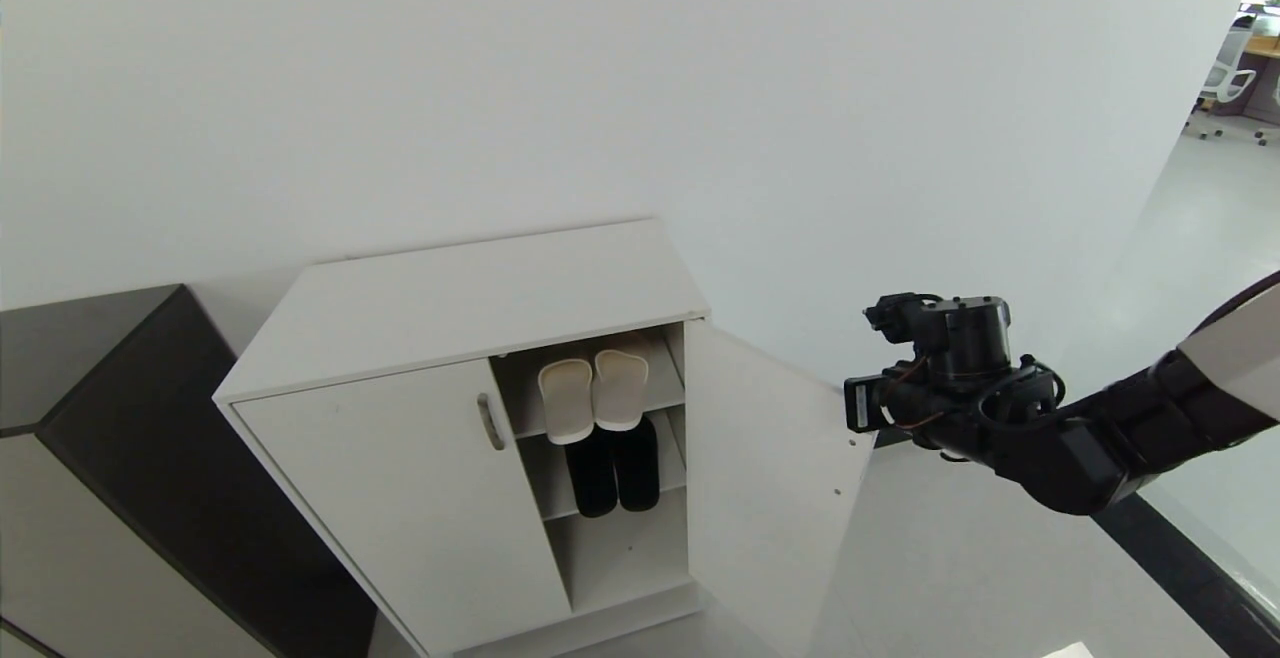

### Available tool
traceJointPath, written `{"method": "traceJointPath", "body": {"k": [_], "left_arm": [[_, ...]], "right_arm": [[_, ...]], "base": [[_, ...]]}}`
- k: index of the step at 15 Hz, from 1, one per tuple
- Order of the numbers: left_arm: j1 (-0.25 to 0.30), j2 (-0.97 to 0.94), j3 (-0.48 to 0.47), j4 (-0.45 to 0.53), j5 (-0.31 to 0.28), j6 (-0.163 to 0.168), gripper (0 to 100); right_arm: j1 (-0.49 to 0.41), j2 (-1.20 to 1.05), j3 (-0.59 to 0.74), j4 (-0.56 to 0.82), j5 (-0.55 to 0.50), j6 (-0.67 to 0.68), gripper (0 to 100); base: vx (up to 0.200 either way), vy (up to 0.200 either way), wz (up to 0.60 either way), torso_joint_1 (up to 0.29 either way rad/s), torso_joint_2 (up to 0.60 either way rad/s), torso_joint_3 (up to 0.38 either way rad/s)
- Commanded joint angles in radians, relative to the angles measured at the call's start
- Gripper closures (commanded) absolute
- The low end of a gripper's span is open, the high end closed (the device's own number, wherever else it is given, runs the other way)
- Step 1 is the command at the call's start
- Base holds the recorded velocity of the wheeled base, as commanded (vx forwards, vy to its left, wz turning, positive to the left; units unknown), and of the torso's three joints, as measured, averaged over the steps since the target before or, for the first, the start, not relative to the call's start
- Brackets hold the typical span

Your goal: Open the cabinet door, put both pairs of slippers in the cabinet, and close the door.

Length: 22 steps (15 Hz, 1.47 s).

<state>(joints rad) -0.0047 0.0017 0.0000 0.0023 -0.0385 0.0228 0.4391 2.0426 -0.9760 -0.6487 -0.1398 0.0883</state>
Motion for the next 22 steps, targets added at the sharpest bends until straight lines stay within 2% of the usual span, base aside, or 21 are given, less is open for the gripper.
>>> {"method": "traceJointPath", "body": {"k": [1, 7, 10, 13, 20, 22], "left_arm": [[0.000, 0.000, 0.000, -0.001, 0.000, 0.000, 100], [0.000, 0.000, 0.000, -0.001, 0.000, 0.000, 100], [0.000, 0.000, 0.000, -0.001, 0.000, 0.000, 100], [0.000, 0.000, 0.000, -0.001, 0.000, 0.000, 100], [0.000, 0.000, 0.000, 0.001, 0.000, -0.001, 100], [0.000, 0.000, 0.000, -0.001, 0.000, -0.001, 100]], "right_arm": [[0.044, -0.039, 0.036, -0.005, 0.000, -0.001, 100], [0.210, -0.171, 0.146, -0.020, 0.025, 0.007, 100], [0.202, -0.162, 0.152, -0.023, 0.032, 0.008, 100], [0.194, -0.156, 0.186, -0.094, 0.068, 0.002, 100], [0.201, -0.150, 0.215, -0.150, 0.066, -0.016, 100], [0.201, -0.151, 0.217, -0.150, 0.066, -0.016, 100]], "base": [[0.000, 0.000, 0.00, 0.000, 0.00, 0.000], [0.000, 0.000, 0.00, 0.000, 0.00, 0.000], [0.000, 0.000, 0.00, 0.000, 0.00, 0.000], [0.000, 0.000, 0.00, 0.000, 0.00, 0.000], [0.000, 0.000, 0.00, 0.000, 0.00, 0.000], [0.000, 0.000, 0.60, 0.002, 0.00, 0.000]]}}
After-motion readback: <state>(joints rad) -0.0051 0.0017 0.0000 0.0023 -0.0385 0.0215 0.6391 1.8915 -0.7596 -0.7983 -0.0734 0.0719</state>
